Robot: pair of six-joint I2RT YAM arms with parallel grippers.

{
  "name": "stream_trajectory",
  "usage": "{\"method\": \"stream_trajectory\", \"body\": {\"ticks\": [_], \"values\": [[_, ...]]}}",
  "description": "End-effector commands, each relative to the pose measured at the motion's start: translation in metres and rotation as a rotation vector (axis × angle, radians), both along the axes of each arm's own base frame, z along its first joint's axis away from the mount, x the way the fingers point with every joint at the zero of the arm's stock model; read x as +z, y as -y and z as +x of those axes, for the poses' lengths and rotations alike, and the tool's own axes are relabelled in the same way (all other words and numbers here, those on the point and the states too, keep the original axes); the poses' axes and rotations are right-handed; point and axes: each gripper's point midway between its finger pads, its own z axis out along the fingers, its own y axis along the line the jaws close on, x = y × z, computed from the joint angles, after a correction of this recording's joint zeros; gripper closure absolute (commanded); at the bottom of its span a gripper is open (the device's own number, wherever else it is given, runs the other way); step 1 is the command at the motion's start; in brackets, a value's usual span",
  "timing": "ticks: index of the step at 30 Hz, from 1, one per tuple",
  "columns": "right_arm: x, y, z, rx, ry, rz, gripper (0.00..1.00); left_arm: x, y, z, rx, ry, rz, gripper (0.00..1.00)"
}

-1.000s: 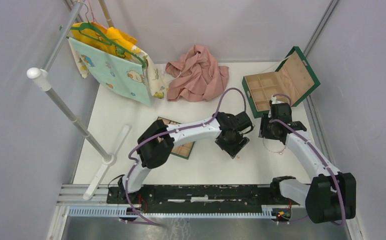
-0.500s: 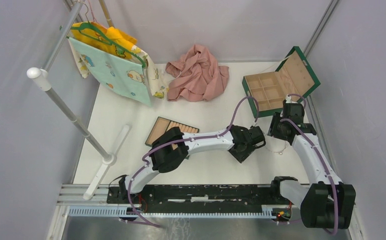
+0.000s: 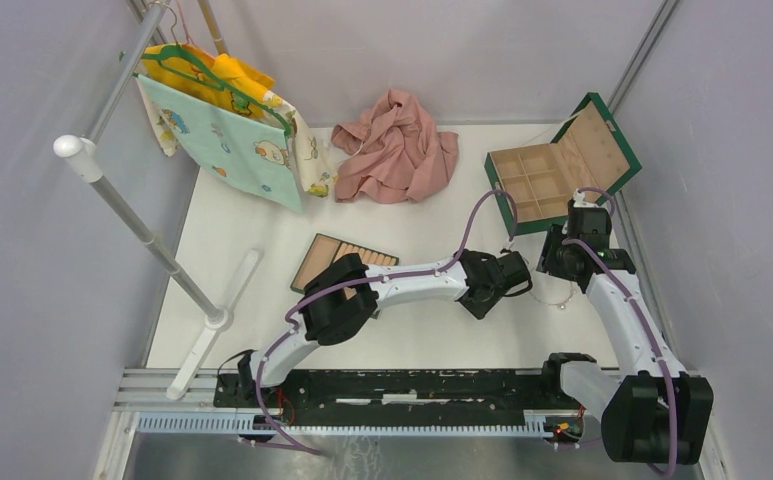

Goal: Organize the mixed jewelry

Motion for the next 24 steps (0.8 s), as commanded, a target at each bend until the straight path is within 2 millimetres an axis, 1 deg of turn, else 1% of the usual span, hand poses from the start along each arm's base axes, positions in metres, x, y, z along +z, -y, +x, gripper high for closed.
{"method": "stream_trajectory", "body": {"ticks": [1,8,17,24], "values": [[0.019,0.004,0.01,-0.009,0.058,-0.015,0.5,-0.003,0.003,0.001,-0.004,0.001,-0.007,0.58],[0.02,0.002,0.013,-0.009,0.066,-0.008,0.5,-0.005,0.002,-0.002,-0.022,-0.01,0.001,0.7],[0.02,0.0,0.015,-0.011,0.07,0.007,0.5,-0.004,0.002,0.0,-0.033,0.003,0.007,0.74],[0.022,-0.001,0.018,-0.017,0.085,0.017,0.5,0.008,-0.001,0.008,-0.026,0.042,0.004,0.82]]}}
